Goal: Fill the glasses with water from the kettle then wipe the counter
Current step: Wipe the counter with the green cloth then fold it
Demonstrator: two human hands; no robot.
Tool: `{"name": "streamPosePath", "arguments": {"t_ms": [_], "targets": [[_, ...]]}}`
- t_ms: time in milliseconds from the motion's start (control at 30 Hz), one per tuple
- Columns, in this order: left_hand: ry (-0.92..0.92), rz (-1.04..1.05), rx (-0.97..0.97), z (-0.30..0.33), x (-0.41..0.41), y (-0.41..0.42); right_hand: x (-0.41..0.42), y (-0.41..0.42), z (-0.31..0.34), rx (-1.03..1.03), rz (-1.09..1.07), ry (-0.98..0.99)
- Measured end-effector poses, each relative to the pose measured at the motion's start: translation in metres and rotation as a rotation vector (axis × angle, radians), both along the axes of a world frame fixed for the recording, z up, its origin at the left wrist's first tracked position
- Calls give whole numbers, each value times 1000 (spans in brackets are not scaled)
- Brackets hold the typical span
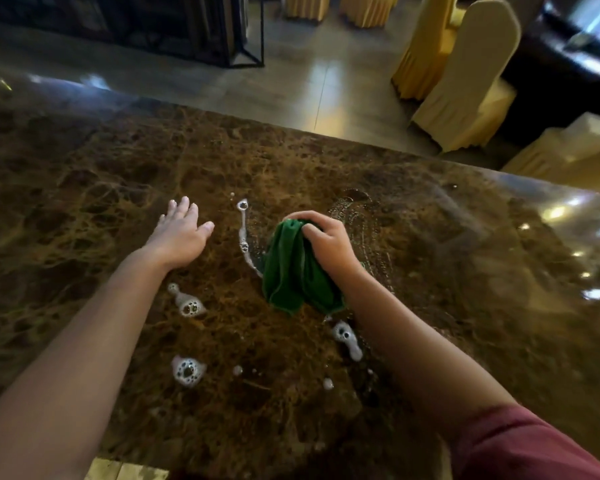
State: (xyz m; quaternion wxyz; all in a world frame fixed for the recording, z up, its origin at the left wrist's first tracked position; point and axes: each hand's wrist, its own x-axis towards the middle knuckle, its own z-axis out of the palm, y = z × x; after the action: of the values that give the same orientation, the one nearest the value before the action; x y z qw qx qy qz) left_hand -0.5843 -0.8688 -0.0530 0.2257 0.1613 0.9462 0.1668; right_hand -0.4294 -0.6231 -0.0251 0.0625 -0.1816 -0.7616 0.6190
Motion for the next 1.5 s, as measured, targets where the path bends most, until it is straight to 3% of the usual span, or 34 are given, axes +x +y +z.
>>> {"name": "streamPosePath", "arguments": {"t_ms": [133,233,367,600,733,967,1233,1333,1500], "targets": [[36,-12,-47,-4,3,4,34,78,34,-135,-360,34],[50,3,-86,-5,5,12,44,138,47,-66,-498,-42],[72,24,-94,-7,7,15,50,157,27,424,-655,-354],[101,29,-97,-15,9,15,9,125,-16,787,-599,-445],[99,19,-91,-17,10,12,-24,138,-11,752,-464,-241],[80,40,-75,-9,13,16,-18,46,-8,658,-52,61],[69,43,-55,-1,16,16,56,-11,-9,480,202,95],[75,39,-63,-3,16,17,68,4,3,361,94,90],[102,34,-68,-8,15,15,36,87,29,330,-359,131]]}}
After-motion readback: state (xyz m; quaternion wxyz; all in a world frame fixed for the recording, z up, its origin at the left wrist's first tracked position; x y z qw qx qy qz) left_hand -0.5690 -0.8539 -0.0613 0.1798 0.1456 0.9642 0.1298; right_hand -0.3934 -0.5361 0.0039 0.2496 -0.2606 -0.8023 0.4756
